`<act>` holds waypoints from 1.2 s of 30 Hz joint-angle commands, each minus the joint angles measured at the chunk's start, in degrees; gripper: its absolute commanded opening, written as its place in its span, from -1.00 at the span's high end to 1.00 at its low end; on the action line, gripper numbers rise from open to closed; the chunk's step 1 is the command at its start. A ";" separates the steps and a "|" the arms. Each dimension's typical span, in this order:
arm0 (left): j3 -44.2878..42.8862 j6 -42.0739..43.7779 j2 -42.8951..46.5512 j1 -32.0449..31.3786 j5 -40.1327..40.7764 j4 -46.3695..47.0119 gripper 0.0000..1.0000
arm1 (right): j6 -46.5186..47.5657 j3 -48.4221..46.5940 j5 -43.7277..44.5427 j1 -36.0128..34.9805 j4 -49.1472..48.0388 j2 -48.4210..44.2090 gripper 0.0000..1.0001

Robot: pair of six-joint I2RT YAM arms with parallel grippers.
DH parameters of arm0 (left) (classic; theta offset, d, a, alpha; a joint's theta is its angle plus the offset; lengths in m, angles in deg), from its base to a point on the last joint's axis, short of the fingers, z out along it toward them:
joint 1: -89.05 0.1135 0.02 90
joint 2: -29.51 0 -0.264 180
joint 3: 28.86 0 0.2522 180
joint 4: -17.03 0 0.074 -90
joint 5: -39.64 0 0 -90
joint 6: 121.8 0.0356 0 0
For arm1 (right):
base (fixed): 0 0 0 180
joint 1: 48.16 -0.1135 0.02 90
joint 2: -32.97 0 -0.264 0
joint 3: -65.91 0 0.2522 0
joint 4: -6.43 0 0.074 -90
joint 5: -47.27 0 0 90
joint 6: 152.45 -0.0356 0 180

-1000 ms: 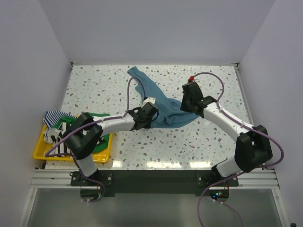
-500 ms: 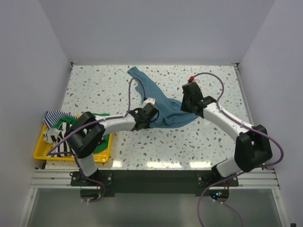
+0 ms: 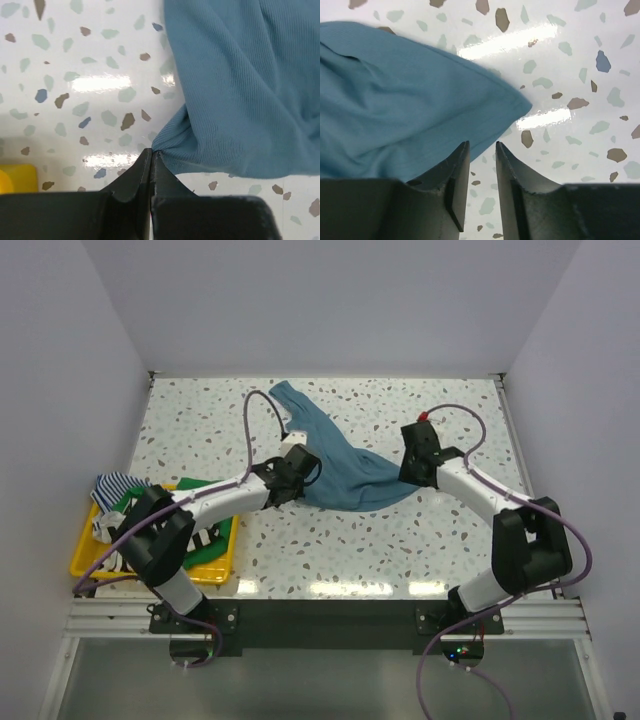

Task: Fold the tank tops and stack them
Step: Flatten the tank top out

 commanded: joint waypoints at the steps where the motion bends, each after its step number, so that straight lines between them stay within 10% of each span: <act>1: 0.70 -3.13 4.73 3.51 -1.90 -0.25 1.00 | 0.49 1.68 1.42 0.06 -1.13 0.32 0.34; 21: 4.40 -4.01 5.79 8.79 -8.67 1.94 1.00 | 2.16 8.36 -3.24 0.76 -6.84 4.01 0.31; 28: 3.87 -3.48 6.85 9.32 -9.81 1.68 1.00 | 2.59 6.00 -1.48 0.85 -5.26 4.37 1.00; 36: -5.08 -2.95 14.13 11.95 -15.78 -4.64 1.00 | 2.07 -6.03 -9.03 0.85 2.11 -8.37 1.00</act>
